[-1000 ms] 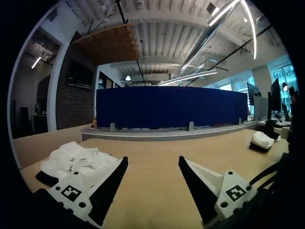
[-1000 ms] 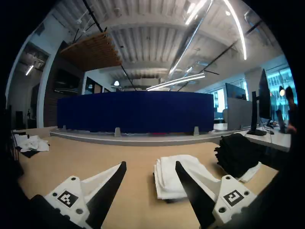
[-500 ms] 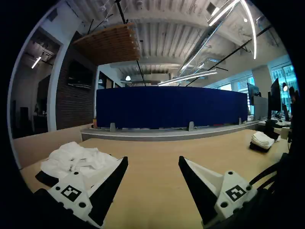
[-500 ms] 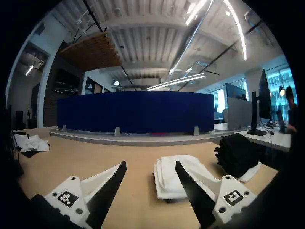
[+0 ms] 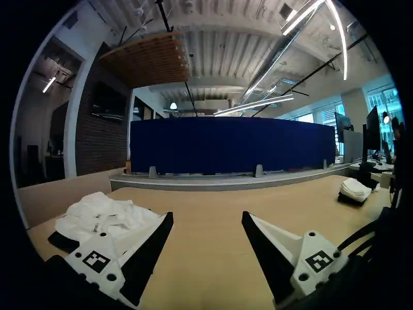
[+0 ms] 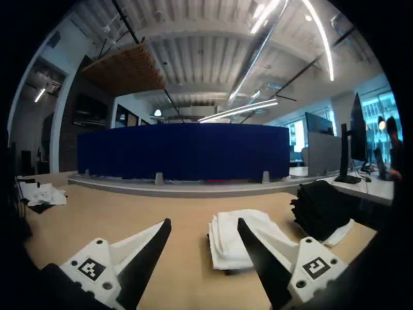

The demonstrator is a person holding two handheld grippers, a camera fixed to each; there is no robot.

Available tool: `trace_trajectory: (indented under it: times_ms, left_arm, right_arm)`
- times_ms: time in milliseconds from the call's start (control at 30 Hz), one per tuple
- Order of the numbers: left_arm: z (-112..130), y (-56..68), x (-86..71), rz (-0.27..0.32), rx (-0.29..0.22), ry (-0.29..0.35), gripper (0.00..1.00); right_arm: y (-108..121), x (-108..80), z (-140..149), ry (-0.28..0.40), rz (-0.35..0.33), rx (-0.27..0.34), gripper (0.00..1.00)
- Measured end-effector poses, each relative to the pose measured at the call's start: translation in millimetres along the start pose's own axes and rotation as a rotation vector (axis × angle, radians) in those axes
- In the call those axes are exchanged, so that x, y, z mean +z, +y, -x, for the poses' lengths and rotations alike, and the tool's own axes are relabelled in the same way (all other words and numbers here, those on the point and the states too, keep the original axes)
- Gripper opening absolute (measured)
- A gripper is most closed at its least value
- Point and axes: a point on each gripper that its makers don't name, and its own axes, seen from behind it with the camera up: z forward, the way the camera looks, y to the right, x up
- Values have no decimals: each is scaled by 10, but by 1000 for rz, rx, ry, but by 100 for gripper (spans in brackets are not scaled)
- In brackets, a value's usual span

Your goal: Fold towel

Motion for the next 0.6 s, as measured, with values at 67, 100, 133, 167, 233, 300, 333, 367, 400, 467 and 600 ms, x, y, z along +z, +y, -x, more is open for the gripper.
trace_trajectory:
  times_ms: [67, 100, 133, 167, 233, 300, 333, 367, 400, 467, 600]
  left_arm:
    - [-2, 2, -2, 0, 0, 0, 99]
    - [-3, 3, -3, 0, 0, 0, 99]
    - [-4, 2, -4, 0, 0, 0, 99]
    - [-4, 1, -5, 0, 0, 0, 99]
    - [-6, -1, -7, 0, 0, 0, 99]
    - [-7, -4, -8, 0, 0, 0, 99]
    - [-8, -6, -7, 0, 0, 0, 99]
    - [-8, -9, -7, 0, 0, 0, 99]
    - [-7, -11, -5, 0, 0, 0, 99]
    - [-2, -14, -1, 0, -2, -1, 99]
    - [-1, -16, 5, 1, -2, -1, 99]
  right_arm:
    - [-1, -1, -1, 0, 0, 0, 100]
    - [-2, -1, -1, 0, 0, 0, 100]
    - [-1, -1, -3, 0, 0, 0, 100]
    - [0, -1, -4, 0, 0, 0, 100]
    - [1, -1, -4, 0, 0, 0, 100]
    - [2, 0, -3, 0, 0, 0, 100]
    - [2, 0, -1, 0, 0, 0, 100]
    - [1, 0, 0, 0, 0, 0, 100]
    - [0, -1, 1, 0, 0, 0, 100]
    - [-3, -1, 5, 0, 0, 0, 100]
    - [-9, -5, 5, 0, 0, 0, 100]
